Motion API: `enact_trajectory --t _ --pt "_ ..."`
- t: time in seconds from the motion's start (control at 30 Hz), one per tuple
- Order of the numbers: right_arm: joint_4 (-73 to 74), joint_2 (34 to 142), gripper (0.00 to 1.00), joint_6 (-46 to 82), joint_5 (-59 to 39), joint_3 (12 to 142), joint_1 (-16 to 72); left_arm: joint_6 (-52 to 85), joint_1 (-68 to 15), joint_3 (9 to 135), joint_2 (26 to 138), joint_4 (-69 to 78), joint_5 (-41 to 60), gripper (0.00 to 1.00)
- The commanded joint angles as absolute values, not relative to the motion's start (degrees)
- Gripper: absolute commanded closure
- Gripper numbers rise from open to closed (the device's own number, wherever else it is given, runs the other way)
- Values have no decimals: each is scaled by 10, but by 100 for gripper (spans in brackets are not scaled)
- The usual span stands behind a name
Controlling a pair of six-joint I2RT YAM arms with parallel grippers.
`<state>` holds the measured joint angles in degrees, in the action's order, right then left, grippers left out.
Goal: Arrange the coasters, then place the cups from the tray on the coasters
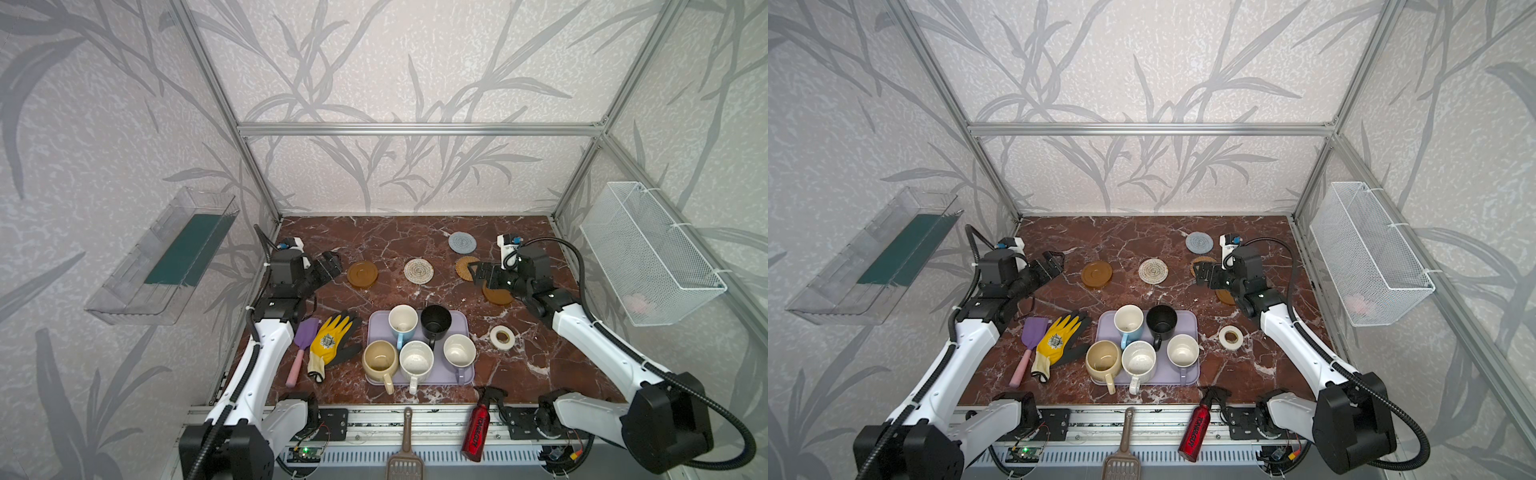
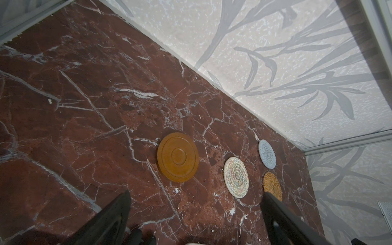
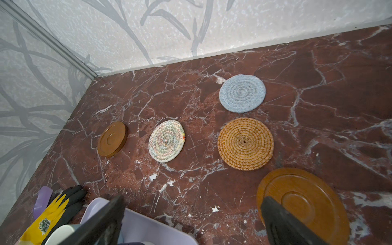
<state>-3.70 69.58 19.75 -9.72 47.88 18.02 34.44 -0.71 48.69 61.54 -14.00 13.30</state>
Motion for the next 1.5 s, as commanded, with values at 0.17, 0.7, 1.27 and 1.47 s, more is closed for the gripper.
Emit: enact_trajectory --t 0.17,0.7,1.27,1.47 --pt "-39 744 1 216 -92 519 233 266 -84 630 788 -355 54 8" --pt "-61 793 1 201 -150 548 252 247 -98 807 1097 -370 9 24" --pt "-74 820 1 186 -150 556 251 232 -101 888 1217 -416 -35 40" --pt "-81 822 1 183 -146 555 251 238 -98 872 1210 -418 -48 48"
